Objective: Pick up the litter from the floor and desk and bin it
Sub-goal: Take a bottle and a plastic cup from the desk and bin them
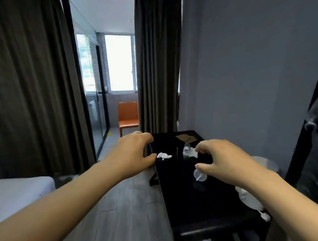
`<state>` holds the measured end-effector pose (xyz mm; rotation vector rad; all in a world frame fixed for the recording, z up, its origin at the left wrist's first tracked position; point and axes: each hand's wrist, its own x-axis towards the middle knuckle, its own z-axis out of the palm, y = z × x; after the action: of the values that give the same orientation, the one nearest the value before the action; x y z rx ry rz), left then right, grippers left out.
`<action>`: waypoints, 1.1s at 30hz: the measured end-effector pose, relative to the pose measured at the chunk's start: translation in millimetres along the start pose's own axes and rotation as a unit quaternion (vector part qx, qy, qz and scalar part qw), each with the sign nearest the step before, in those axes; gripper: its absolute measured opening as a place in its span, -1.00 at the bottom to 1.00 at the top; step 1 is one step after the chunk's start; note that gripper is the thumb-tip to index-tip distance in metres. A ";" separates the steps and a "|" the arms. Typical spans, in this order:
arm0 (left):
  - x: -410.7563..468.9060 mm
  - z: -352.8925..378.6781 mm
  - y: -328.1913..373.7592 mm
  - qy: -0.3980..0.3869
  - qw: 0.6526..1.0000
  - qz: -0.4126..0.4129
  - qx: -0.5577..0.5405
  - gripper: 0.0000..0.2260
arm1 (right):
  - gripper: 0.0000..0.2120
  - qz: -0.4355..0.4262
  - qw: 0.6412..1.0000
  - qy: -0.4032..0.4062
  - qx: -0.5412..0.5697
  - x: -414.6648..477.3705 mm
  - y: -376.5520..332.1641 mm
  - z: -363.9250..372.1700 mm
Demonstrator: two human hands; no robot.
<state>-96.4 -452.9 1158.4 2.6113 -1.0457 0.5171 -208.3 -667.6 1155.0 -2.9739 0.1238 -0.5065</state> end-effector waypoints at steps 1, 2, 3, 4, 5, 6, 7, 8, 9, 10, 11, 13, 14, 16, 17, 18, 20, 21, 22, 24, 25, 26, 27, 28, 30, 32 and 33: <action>12.2 7.9 -11.3 -0.003 1.000 0.004 -0.004 -0.60 | -0.64 0.008 1.000 0.000 -0.001 13.2 1.4 6.9; 25.4 16.5 -23.4 -0.006 1.000 0.008 -0.009 -0.61 | -0.64 0.015 1.000 0.001 -0.001 27.7 2.8 14.7; 38.4 24.8 -35.3 -0.007 1.000 0.012 -0.016 -0.62 | -0.65 0.023 1.000 0.001 0.000 41.9 3.9 22.2; 52.1 33.4 -47.4 -0.009 0.999 0.018 -0.025 -0.64 | -0.66 0.030 1.000 0.000 -0.001 56.9 4.9 29.9; 65.7 42.5 -60.5 -0.011 0.999 0.024 -0.035 -0.65 | -0.67 0.040 0.999 -0.004 -0.002 72.4 5.6 38.3; 80.0 51.0 -73.9 -0.014 0.999 0.030 -0.043 -0.65 | -0.68 0.051 0.999 -0.008 -0.003 88.6 6.0 46.8; 94.3 59.1 -88.2 -0.017 0.998 0.036 -0.049 -0.64 | -0.68 0.063 0.998 -0.014 -0.002 105.0 5.9 54.8; 108.8 65.9 -102.7 -0.019 0.998 0.043 -0.052 -0.63 | -0.67 0.075 0.997 -0.017 -0.001 121.4 5.8 62.5; 123.5 72.6 -117.1 -0.021 0.997 0.050 -0.055 -0.62 | -0.66 0.088 0.996 -0.020 0.002 137.8 5.5 70.0; 137.1 79.7 -130.8 -0.024 0.996 0.056 -0.058 -0.61 | -0.64 0.098 0.995 -0.025 0.002 153.5 4.8 77.4; 150.4 86.6 -144.0 -0.030 0.996 0.061 -0.061 -0.60 | -0.63 0.108 0.994 -0.030 0.001 168.4 4.1 84.9; 176.4 102.3 -167.9 -0.045 0.994 0.072 -0.065 -0.61 | -0.60 0.129 0.991 -0.043 -0.003 195.5 4.3 101.5; 188.8 111.2 -178.8 -0.051 0.993 0.078 -0.068 -0.61 | -0.60 0.138 0.989 -0.048 -0.002 207.0 5.6 110.4; 211.2 132.3 -198.7 -0.062 0.992 0.086 -0.074 -0.60 | -0.60 0.157 0.986 -0.055 0.002 226.5 10.8 128.2; 220.9 143.2 -206.7 -0.071 0.991 0.086 -0.079 -0.59 | -0.60 0.168 0.984 -0.062 0.004 234.7 13.8 136.3; 231.1 153.8 -213.5 -0.082 0.989 0.087 -0.082 -0.59 | -0.59 0.178 0.982 -0.068 0.003 243.0 17.4 144.0; 253.2 174.9 -224.4 -0.102 0.987 0.097 -0.080 -0.60 | -0.57 0.191 0.978 -0.078 -0.002 261.2 27.9 159.2; 264.5 185.2 -228.8 -0.109 0.986 0.102 -0.081 -0.61 | -0.57 0.196 0.977 -0.083 -0.002 270.4 33.7 166.6; 276.5 195.5 -232.8 -0.112 0.984 0.106 -0.083 -0.61 | -0.57 0.202 0.975 -0.086 0.000 280.0 40.3 174.1; 301.0 216.3 -240.2 -0.119 0.983 0.111 -0.086 -0.61 | -0.57 0.215 0.972 -0.090 0.009 299.8 55.9 189.5; 313.2 227.0 -243.9 -0.123 0.982 0.112 -0.085 -0.61 | -0.56 0.222 0.970 -0.093 0.015 310.1 64.8 197.7; 326.0 238.4 -247.4 -0.129 0.982 0.112 -0.083 -0.60 | -0.56 0.227 0.969 -0.096 0.020 321.5 75.0 206.4; 338.2 249.7 -250.6 -0.135 0.981 0.110 -0.081 -0.59 | -0.56 0.232 0.967 -0.099 0.024 332.7 85.8 214.5; 350.6 260.9 -253.5 -0.141 0.981 0.108 -0.080 -0.59 | -0.56 0.237 0.966 -0.100 0.030 344.7 97.7 222.6; 378.0 283.5 -258.9 -0.150 0.980 0.105 -0.083 -0.60 | -0.55 0.244 0.963 -0.105 0.041 368.6 123.9 238.4; 405.9 303.2 -261.8 -0.166 0.977 0.104 -0.087 -0.60 | -0.55 0.257 0.958 -0.116 0.046 389.2 146.3 250.8; 419.8 312.7 -262.1 -0.174 0.976 0.103 -0.086 -0.60 | -0.54 0.265 0.955 -0.120 0.050 397.7 156.7 256.2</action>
<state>440.6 -643.3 1024.0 2.5036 -1.4103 0.0023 241.9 -835.5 1023.0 -2.7072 0.8126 -0.0792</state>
